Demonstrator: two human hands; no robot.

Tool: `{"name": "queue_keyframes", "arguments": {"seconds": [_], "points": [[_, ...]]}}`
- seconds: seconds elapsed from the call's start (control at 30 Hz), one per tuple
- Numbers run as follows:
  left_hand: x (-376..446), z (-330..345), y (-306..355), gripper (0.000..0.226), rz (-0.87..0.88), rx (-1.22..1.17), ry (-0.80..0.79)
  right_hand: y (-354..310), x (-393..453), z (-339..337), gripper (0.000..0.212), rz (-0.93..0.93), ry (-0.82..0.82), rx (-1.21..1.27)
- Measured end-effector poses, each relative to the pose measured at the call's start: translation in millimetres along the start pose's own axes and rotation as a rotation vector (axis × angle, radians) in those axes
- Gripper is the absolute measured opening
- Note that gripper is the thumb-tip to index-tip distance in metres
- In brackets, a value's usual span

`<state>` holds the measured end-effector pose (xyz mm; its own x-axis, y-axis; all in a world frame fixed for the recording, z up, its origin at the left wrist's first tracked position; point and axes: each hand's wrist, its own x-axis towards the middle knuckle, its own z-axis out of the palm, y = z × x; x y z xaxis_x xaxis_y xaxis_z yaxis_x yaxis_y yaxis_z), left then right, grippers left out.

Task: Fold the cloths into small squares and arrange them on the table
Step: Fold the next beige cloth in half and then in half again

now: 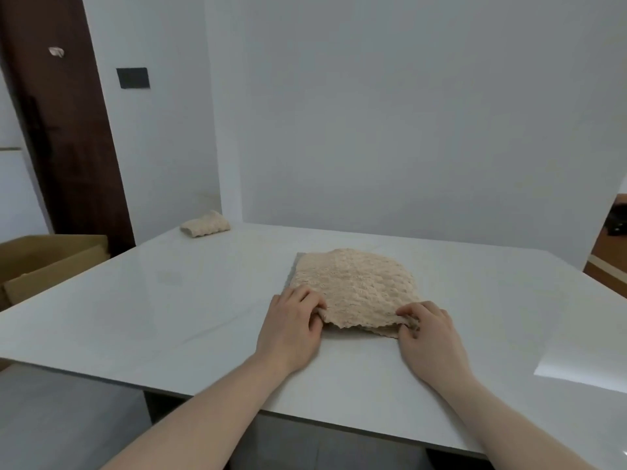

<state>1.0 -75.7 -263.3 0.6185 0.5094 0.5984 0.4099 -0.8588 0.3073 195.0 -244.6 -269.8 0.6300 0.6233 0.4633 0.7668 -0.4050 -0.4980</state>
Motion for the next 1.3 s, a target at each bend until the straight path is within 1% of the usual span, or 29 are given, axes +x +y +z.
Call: {"name": "queue_keyframes", "arguments": {"seconds": [0.07, 0.13, 0.23, 0.37, 0.43, 0.5, 0.57, 0.63, 0.73, 0.8, 0.9, 1.0, 1.1, 1.17, 1.3], "points": [[0, 0, -1, 0.013, 0.001, -0.026, 0.011, 2, 1, 2, 0.014, -0.009, 0.03, 0.006], [1, 0, -1, 0.012, 0.013, -0.033, 0.015, 2, 1, 2, 0.01, -0.013, 0.061, 0.016], [2, 0, 0, 0.021, 0.037, -0.038, 0.024, -2, 1, -1, 0.009, -0.056, 0.1, 0.022], [1, -2, 0, 0.017, 0.095, -0.014, 0.074, -8, -5, -7, 0.013, -0.138, 0.146, 0.014], [1, -3, 1, 0.017, 0.11, -0.005, 0.071, -10, -5, -9, 0.02, -0.106, 0.166, 0.03], [5, -6, 7, 0.019, 0.057, -0.049, 0.06, -11, -4, -10, 0.028, -0.04, 0.168, 0.04], [14, -13, 19, 0.02, -0.014, -0.164, 0.09, -13, -2, -11, 0.03, 0.034, 0.138, 0.032], [31, -23, 34, 0.021, -0.048, -0.269, 0.131, -15, 3, -14, 0.031, 0.096, 0.105, 0.005], [61, -46, 57, 0.018, -0.013, -0.335, 0.165, -24, 16, -22, 0.028, 0.163, 0.118, 0.05], [80, -68, 69, 0.016, 0.026, -0.32, 0.201, -36, 28, -34, 0.023, 0.159, 0.16, 0.112], [105, -110, 81, 0.016, 0.076, -0.3, 0.28, -56, 44, -68, 0.02, 0.132, 0.264, 0.201], [118, -154, 87, 0.019, 0.103, -0.285, 0.329, -79, 53, -111, 0.025, 0.108, 0.349, 0.276], [115, -192, 91, 0.02, 0.135, -0.27, 0.374, -104, 49, -144, 0.028, 0.033, 0.367, 0.325], [107, -214, 93, 0.016, 0.154, -0.265, 0.409, -120, 39, -163, 0.025, -0.018, 0.399, 0.361], [84, -248, 91, 0.011, 0.138, -0.228, 0.422, -141, 14, -190, 0.007, -0.039, 0.476, 0.441]]}}
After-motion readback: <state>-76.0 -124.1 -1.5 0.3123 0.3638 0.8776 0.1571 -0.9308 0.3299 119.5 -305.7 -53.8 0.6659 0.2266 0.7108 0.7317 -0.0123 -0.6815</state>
